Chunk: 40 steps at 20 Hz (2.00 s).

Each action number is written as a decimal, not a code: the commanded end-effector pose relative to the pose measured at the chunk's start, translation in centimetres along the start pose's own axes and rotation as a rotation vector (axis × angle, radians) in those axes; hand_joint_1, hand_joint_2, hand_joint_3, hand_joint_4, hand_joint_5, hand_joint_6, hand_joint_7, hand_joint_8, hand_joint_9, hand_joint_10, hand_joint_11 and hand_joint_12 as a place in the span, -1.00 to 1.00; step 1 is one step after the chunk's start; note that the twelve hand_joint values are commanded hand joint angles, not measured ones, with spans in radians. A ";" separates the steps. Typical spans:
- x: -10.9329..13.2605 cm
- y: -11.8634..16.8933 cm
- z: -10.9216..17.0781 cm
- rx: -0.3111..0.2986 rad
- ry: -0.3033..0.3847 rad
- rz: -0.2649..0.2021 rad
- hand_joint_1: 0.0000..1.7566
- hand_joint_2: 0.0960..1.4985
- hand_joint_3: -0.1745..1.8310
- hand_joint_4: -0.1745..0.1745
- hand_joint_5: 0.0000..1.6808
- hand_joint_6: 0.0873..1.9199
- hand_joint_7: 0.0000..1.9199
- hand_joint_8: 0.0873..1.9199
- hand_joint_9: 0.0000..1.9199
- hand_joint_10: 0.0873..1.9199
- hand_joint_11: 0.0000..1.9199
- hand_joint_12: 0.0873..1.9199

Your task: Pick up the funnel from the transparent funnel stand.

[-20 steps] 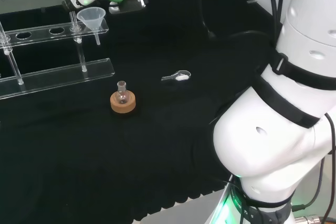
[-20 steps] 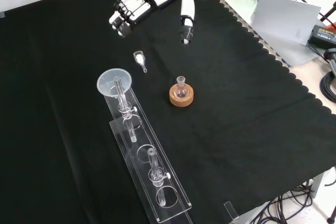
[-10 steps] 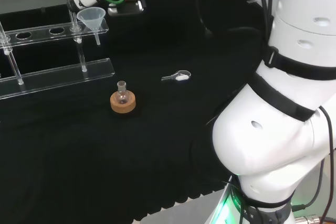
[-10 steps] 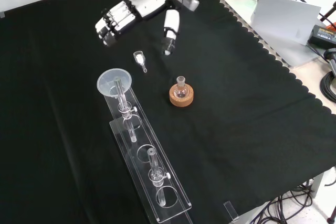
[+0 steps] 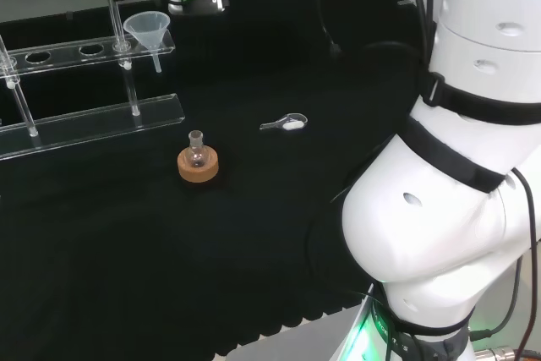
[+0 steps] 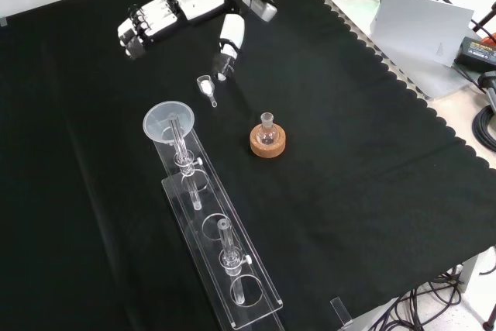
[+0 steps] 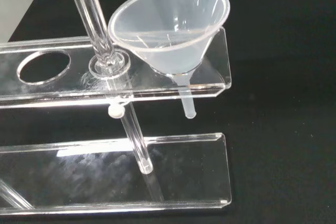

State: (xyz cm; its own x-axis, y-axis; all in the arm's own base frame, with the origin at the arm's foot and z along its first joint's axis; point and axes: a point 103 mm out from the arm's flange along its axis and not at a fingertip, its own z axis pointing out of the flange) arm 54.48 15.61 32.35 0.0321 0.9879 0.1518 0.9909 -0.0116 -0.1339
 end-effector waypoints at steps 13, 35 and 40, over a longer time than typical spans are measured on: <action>1.0 5.3 2.6 0.131 -0.121 -0.008 -0.59 -0.09 -0.84 0.01 -1.00 -1.00 -1.00 -1.00 -1.00 -1.00 -1.00 -1.00; 1.1 5.5 5.1 0.222 -0.131 0.003 -0.57 -0.09 -0.83 -0.02 -1.00 -1.00 -1.00 -1.00 -1.00 -1.00 -0.98 -0.75; 1.5 5.7 5.0 0.229 -0.136 -0.010 -0.57 -0.09 -0.83 -0.04 -1.00 -1.00 -1.00 -1.00 -1.00 -1.00 -1.00 -0.31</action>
State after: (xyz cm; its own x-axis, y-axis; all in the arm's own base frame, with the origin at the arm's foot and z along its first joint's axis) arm 59.44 17.65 27.04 -0.0042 0.9997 0.0225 0.9394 0.0117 -0.3426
